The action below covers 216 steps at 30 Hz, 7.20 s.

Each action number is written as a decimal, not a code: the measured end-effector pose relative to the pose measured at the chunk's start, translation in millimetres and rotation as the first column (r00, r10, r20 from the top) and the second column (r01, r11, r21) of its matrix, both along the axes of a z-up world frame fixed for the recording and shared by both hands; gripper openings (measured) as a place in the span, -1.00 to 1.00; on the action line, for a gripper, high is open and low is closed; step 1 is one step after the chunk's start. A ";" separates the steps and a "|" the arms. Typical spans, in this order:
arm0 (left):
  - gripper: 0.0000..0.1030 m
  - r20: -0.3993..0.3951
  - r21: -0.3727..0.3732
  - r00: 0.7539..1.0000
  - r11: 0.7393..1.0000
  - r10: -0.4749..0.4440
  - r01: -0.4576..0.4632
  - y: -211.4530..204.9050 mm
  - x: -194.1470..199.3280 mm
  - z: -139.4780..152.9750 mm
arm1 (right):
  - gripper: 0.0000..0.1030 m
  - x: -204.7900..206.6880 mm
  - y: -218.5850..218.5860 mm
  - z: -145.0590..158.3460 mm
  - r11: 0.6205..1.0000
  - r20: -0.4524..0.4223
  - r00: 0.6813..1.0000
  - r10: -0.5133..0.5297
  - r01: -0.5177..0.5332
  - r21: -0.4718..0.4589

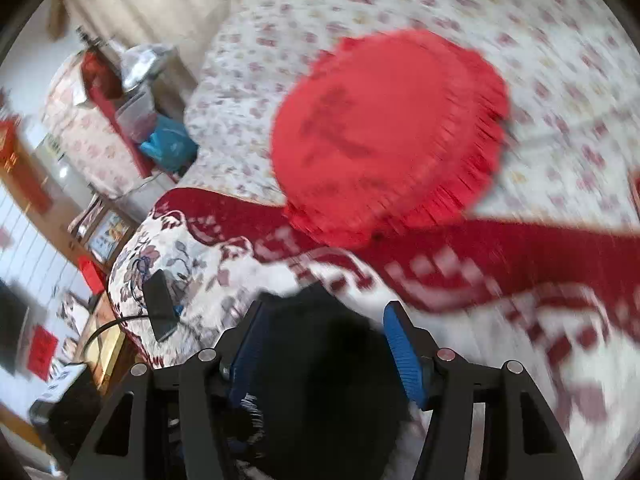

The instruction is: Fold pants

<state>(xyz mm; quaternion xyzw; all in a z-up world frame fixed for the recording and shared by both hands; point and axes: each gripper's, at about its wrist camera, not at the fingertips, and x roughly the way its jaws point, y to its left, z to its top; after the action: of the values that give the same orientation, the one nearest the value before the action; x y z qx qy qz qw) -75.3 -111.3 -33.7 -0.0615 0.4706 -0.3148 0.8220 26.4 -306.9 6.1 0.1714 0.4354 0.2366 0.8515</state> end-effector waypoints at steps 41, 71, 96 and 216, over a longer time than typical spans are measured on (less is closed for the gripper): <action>0.23 0.027 0.150 0.954 0.943 0.298 -0.298 58.9 60.0 -4.0 | -0.41 -25.8 21.5 -37.7 0.994 -0.049 0.998 0.043 -0.048 -0.095; 0.24 0.085 0.271 0.911 0.870 0.404 -0.411 54.8 70.3 -2.5 | -0.57 -57.1 18.6 -14.7 0.982 -0.004 0.997 0.072 -0.071 -0.173; 0.24 0.069 0.282 0.918 0.875 0.390 -0.393 43.2 36.7 -10.5 | -0.48 -75.1 50.1 -31.3 0.954 -0.040 0.979 0.198 -0.202 -0.223; 0.23 -0.066 0.128 0.929 0.926 0.364 -0.354 75.8 167.6 -42.2 | -0.21 62.4 20.3 -80.3 1.000 -0.110 0.994 -0.016 0.016 0.002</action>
<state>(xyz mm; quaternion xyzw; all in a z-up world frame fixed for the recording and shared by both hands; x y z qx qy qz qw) 92.3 -35.5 -75.9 -0.1135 0.5043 -0.1284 0.8464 88.8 -286.6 -74.2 0.1890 0.4799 0.2207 0.8278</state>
